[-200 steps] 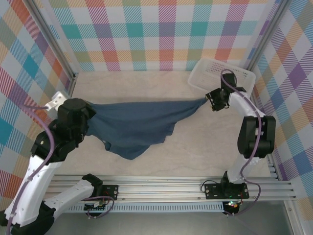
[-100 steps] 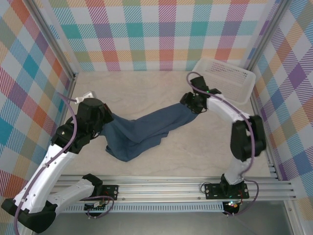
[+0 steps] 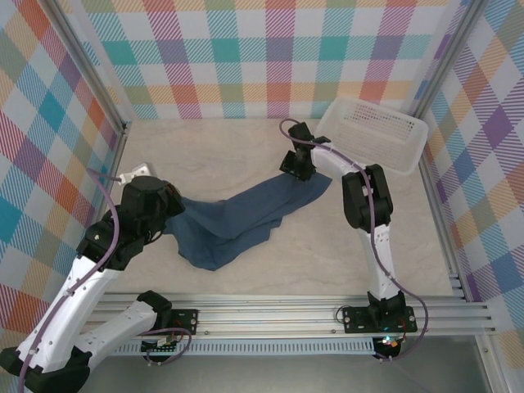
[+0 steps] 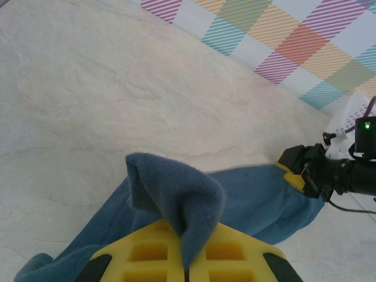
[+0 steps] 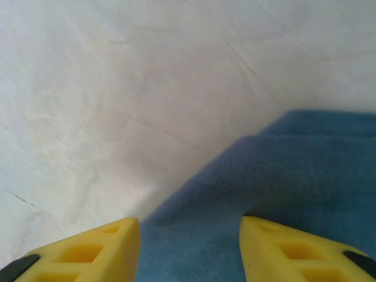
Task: Fold and stack the t-shirts
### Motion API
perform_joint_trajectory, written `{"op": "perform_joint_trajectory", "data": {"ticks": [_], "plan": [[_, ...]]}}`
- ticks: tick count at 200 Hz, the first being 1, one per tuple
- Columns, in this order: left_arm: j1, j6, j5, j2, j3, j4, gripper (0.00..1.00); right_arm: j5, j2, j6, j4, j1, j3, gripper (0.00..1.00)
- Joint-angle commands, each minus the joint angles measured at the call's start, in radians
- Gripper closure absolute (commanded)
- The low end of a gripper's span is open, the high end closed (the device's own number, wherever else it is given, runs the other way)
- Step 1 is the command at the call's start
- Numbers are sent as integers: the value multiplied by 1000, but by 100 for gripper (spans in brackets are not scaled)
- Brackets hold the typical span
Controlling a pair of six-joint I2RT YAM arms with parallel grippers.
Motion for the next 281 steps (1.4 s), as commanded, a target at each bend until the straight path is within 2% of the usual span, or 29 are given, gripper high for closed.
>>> {"op": "perform_joint_trajectory", "data": {"ticks": [1, 5, 17, 24, 47, 86, 116, 132, 149, 181, 196, 208, 219, 239, 260, 270, 278, 281], "plan": [[7, -1, -17, -21, -5, -13, 100, -18, 50, 3, -112, 4, 38, 68], [7, 2, -19, -20, -2, -10, 100, -21, 48, 6, -114, 4, 36, 72], [7, 14, -33, -11, 2, 1, 100, -19, 35, 9, -119, 4, 37, 93], [9, 13, -49, 0, 10, 3, 100, -16, 19, 4, -112, 5, 35, 100], [48, 22, -62, 64, 47, 29, 100, -11, -44, -20, -87, 5, 35, 100], [181, 11, -34, 218, 138, 121, 100, -4, -123, -49, -60, 5, 100, 100], [327, 18, 70, 381, 288, 219, 100, -37, -144, -58, -34, -3, 213, 100], [394, 43, 120, 497, 448, 242, 100, -68, -152, -55, 9, -16, 281, 100], [458, 73, 165, 624, 690, 220, 100, -123, -160, -29, 63, -44, 363, 100], [477, 172, 227, 781, 1151, 150, 100, -208, -166, 6, 108, -104, 547, 100], [476, 190, 278, 776, 1223, 131, 100, -260, -209, 19, 160, -124, 535, 100], [474, 201, 317, 717, 1154, 138, 100, -291, -271, 1, 219, -129, 454, 100], [463, 197, 325, 605, 973, 177, 100, -322, -354, -15, 289, -129, 313, 100], [432, 131, 291, 358, 492, 231, 100, -371, -511, -8, 429, -119, -50, 100], [381, 82, 241, 122, 35, 182, 100, -348, -643, -23, 437, -81, -423, 100], [376, 59, 262, 36, -152, 157, 100, -318, -688, -2, 434, -65, -595, 100], [375, 43, 278, -16, -269, 121, 92, -314, -705, 27, 433, -58, -713, 100], [376, 39, 283, -30, -304, 104, 86, -316, -705, 33, 428, -55, -748, 100]]}}
